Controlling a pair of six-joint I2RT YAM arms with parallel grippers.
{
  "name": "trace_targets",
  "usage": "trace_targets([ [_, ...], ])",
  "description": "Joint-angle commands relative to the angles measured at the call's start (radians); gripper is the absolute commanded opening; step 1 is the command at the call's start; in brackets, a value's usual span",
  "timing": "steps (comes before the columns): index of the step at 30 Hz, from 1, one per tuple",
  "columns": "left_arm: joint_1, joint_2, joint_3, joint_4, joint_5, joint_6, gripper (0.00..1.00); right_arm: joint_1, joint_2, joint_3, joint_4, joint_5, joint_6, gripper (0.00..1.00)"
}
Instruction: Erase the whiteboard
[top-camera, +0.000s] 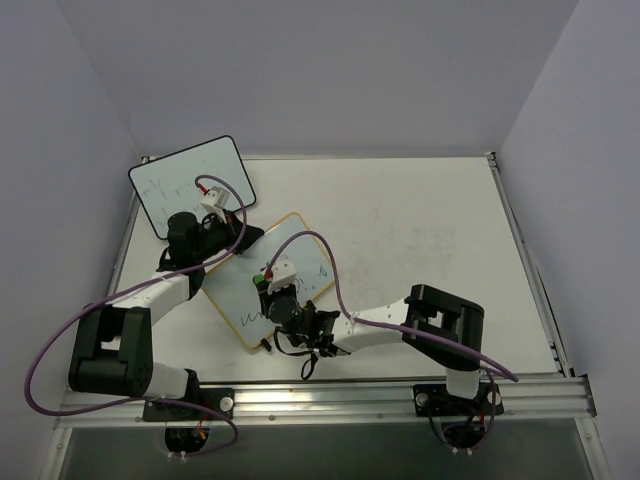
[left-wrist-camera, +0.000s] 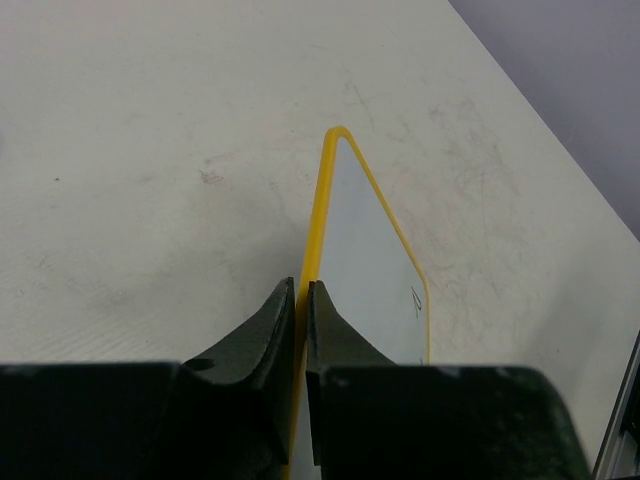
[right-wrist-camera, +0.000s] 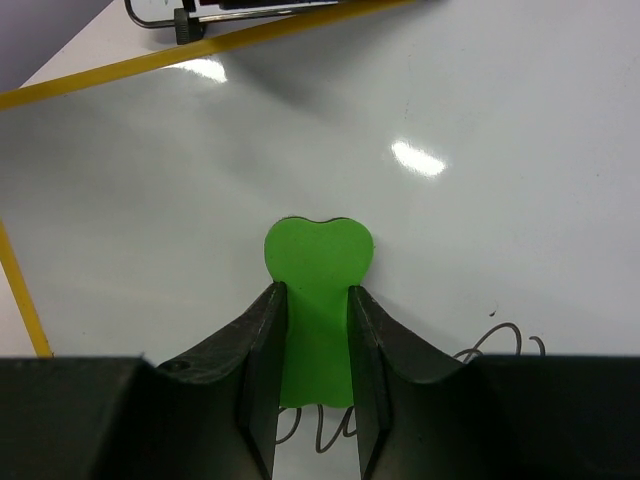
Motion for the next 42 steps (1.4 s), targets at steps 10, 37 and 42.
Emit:
trace_targets([
  [10, -0.022, -0.018, -0.012, 0.065, 0.042, 0.005, 0.02, 0.066, 0.111, 0.074, -0.061, -0.021, -0.095, 0.00],
  [37, -0.037, -0.010, -0.018, 0.107, 0.044, 0.009, 0.02, -0.185, -0.024, -0.134, -0.146, 0.135, 0.108, 0.00],
  [42, -0.037, -0.012, -0.023, 0.111, 0.039, 0.009, 0.02, -0.199, -0.047, -0.139, -0.142, 0.135, 0.093, 0.00],
])
